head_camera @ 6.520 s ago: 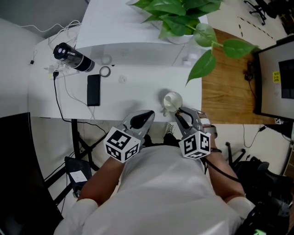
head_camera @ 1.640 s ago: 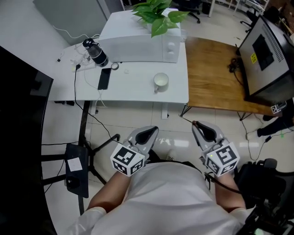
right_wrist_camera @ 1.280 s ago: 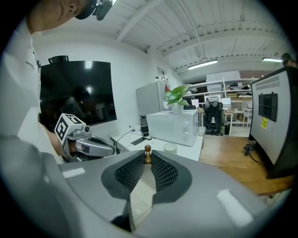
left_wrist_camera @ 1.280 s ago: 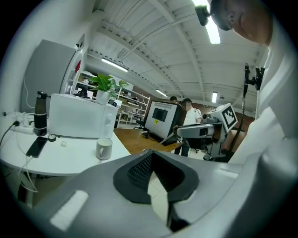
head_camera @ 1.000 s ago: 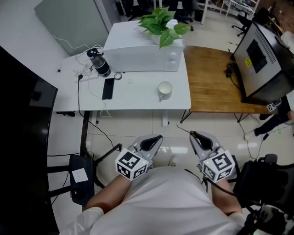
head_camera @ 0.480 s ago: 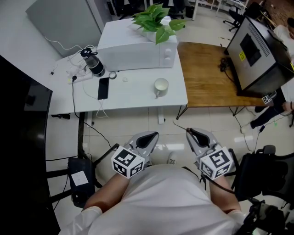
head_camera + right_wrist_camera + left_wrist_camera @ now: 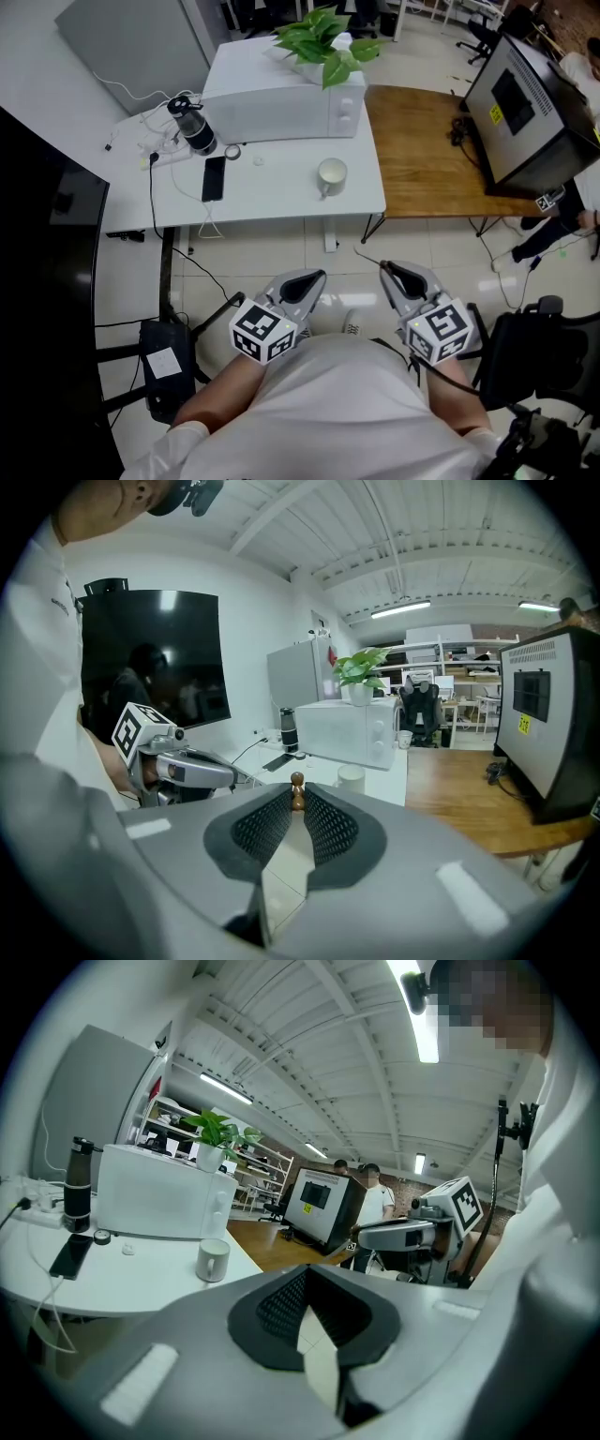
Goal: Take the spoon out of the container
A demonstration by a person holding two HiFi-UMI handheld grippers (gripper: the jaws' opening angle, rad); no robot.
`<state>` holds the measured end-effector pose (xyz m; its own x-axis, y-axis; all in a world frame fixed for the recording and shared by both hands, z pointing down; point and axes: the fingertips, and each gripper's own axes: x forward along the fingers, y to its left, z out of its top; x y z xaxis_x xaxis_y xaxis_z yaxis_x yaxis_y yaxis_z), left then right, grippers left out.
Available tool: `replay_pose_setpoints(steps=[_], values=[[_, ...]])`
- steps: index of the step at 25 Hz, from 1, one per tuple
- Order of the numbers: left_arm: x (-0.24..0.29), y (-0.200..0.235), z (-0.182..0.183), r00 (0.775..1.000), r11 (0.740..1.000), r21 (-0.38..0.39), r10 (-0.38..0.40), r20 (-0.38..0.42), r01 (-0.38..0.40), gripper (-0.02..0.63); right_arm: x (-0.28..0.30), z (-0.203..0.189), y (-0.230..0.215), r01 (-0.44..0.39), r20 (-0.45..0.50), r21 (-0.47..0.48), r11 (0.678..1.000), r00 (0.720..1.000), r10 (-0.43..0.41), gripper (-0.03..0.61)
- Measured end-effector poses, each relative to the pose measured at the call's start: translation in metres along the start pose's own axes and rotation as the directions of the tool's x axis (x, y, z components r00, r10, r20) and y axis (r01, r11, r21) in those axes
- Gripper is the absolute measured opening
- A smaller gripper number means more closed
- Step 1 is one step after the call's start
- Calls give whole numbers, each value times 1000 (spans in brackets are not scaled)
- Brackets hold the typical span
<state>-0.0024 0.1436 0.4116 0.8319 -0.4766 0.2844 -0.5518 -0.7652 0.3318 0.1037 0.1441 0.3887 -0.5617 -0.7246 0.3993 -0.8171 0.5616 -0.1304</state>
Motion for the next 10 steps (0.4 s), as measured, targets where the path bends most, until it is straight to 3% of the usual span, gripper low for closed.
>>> replay_pose_setpoints(steps=[10], values=[[-6,9,2,1000,1000,-6,13,9,-13,3,6,0,2,2,-13,-4,1000,1000,-2,48]])
